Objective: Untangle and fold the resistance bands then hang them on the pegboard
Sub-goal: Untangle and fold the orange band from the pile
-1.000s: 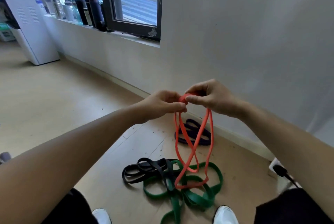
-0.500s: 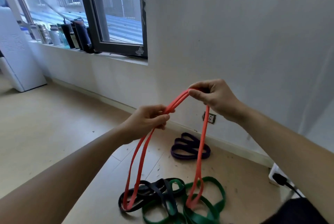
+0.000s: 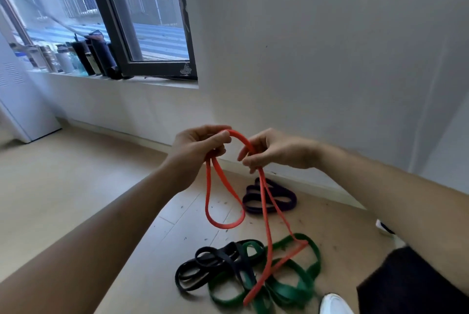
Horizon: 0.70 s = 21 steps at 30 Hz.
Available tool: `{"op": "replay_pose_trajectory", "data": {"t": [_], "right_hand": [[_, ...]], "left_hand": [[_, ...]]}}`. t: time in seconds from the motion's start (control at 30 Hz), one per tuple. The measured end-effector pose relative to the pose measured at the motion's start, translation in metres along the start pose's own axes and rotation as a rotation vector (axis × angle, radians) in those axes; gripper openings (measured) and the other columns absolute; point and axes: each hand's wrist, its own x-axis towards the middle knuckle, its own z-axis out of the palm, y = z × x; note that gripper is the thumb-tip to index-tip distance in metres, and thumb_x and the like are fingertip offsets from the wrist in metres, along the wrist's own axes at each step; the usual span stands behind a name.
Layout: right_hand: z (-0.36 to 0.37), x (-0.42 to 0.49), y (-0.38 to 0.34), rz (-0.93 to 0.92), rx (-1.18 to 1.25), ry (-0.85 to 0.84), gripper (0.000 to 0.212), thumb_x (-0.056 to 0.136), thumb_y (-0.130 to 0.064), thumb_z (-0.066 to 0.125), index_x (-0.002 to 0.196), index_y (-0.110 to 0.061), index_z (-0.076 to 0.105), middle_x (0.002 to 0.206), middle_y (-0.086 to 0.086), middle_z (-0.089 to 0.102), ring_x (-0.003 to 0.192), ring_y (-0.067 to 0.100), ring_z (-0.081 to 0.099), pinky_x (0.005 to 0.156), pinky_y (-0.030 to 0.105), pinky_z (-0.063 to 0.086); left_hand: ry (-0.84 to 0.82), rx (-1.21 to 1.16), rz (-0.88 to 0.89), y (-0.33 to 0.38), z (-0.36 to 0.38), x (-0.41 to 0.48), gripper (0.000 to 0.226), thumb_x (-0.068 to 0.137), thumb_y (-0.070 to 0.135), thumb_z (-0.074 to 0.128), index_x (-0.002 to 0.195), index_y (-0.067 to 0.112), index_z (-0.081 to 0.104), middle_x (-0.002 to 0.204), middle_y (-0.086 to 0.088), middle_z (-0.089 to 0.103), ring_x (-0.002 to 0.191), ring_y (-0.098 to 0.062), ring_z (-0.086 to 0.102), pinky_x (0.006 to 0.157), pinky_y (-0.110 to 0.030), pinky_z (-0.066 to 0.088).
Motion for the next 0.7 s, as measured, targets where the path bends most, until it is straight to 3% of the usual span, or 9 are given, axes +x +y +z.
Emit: {"op": "replay_pose_trajectory", "data": {"t": [0.07, 0.2, 0.33, 0.5, 0.6, 0.7], "right_hand": [[0.005, 0.007, -0.005, -0.072, 0.082, 0.071, 0.030, 0.095, -0.019, 0.069, 0.117, 0.002, 0.067, 0.102, 0.016, 0.069, 0.091, 0.023, 0.070, 0.089, 0.035, 0.060], [0.006, 0.009, -0.013, -0.172, 0.001, 0.230, 0.026, 0.096, -0.019, 0.067, 0.106, 0.005, 0.071, 0.082, 0.008, 0.067, 0.072, 0.016, 0.067, 0.071, 0.027, 0.058], [-0.004, 0.004, -0.014, -0.251, 0.005, 0.378, 0.023, 0.098, -0.015, 0.064, 0.108, 0.003, 0.072, 0.079, 0.004, 0.066, 0.069, 0.012, 0.063, 0.067, 0.024, 0.056], [-0.025, 0.000, -0.016, -0.319, 0.217, 0.594, 0.025, 0.096, -0.016, 0.065, 0.109, 0.004, 0.072, 0.077, 0.004, 0.059, 0.068, 0.011, 0.057, 0.066, 0.028, 0.057], [-0.035, -0.002, -0.009, -0.299, 0.318, 0.656, 0.021, 0.095, -0.017, 0.065, 0.104, 0.001, 0.073, 0.071, -0.001, 0.058, 0.063, 0.012, 0.056, 0.064, 0.029, 0.057], [-0.041, -0.004, 0.002, -0.229, 0.332, 0.606, 0.021, 0.098, -0.017, 0.063, 0.103, 0.001, 0.072, 0.073, 0.004, 0.056, 0.064, 0.015, 0.056, 0.063, 0.028, 0.056]], "left_hand": [[-0.037, 0.044, 0.007, -0.001, 0.003, 0.001, 0.027, 0.088, 0.017, 0.070, 0.112, 0.007, 0.073, 0.089, -0.005, 0.075, 0.080, -0.017, 0.068, 0.080, -0.027, 0.059], [-0.088, 0.134, 0.002, -0.001, 0.001, 0.004, 0.029, 0.090, 0.021, 0.070, 0.114, 0.007, 0.070, 0.086, -0.005, 0.074, 0.078, -0.017, 0.068, 0.077, -0.027, 0.058], [-0.173, 0.235, -0.052, -0.006, -0.009, 0.003, 0.034, 0.088, 0.030, 0.066, 0.112, 0.006, 0.069, 0.083, -0.003, 0.070, 0.080, -0.017, 0.068, 0.080, -0.028, 0.059], [-0.280, 0.299, -0.163, -0.017, -0.021, -0.004, 0.035, 0.087, 0.037, 0.061, 0.110, 0.014, 0.073, 0.084, -0.001, 0.072, 0.087, -0.021, 0.071, 0.085, -0.030, 0.058], [-0.259, 0.248, -0.165, -0.022, -0.025, -0.005, 0.036, 0.090, 0.035, 0.058, 0.116, 0.014, 0.072, 0.086, -0.003, 0.069, 0.089, -0.023, 0.070, 0.089, -0.035, 0.057], [-0.215, 0.078, -0.180, -0.019, -0.030, -0.003, 0.037, 0.091, 0.031, 0.059, 0.120, 0.012, 0.072, 0.088, -0.006, 0.067, 0.089, -0.024, 0.068, 0.088, -0.035, 0.056]]}}
